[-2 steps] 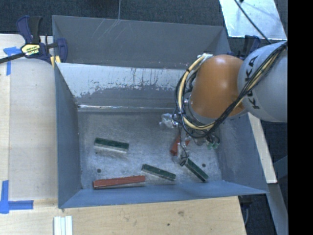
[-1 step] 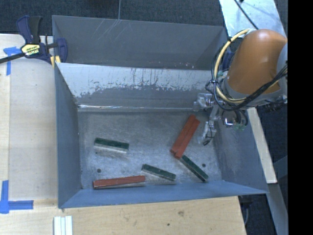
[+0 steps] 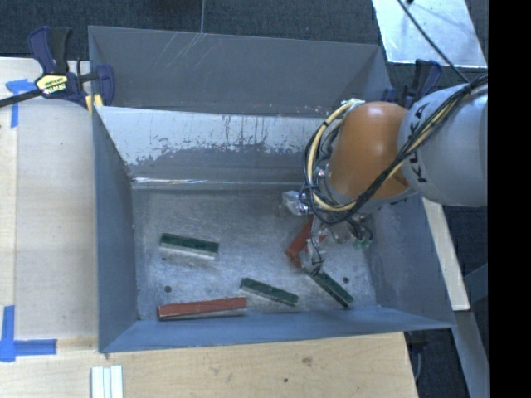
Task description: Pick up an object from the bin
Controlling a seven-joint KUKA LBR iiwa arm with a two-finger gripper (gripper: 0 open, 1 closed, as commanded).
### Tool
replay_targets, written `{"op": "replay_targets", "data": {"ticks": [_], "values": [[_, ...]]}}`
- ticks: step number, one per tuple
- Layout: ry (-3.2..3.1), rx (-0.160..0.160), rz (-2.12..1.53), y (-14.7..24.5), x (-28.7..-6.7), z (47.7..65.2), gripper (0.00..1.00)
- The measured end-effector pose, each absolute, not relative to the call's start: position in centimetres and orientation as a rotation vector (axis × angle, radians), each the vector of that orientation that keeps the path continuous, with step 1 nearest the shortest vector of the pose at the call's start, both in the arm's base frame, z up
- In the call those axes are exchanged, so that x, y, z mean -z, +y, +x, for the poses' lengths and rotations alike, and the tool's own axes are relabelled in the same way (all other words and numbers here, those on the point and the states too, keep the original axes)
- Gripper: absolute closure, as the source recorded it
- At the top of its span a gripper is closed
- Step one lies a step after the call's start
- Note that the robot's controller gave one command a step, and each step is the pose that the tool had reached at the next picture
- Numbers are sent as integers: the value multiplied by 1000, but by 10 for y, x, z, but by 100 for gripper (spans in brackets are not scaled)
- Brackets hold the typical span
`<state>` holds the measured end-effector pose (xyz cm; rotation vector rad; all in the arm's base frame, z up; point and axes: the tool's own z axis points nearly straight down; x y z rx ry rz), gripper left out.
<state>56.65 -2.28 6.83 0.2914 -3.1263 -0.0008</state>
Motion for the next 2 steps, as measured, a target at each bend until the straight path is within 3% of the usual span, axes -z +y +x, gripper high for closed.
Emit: {"op": "replay_targets", "data": {"ticks": [1, 2], "values": [[-3134, -1, 293, -23, -73, 569, 100], [-3140, 0, 288, 4, -143, 574, 100]]}}
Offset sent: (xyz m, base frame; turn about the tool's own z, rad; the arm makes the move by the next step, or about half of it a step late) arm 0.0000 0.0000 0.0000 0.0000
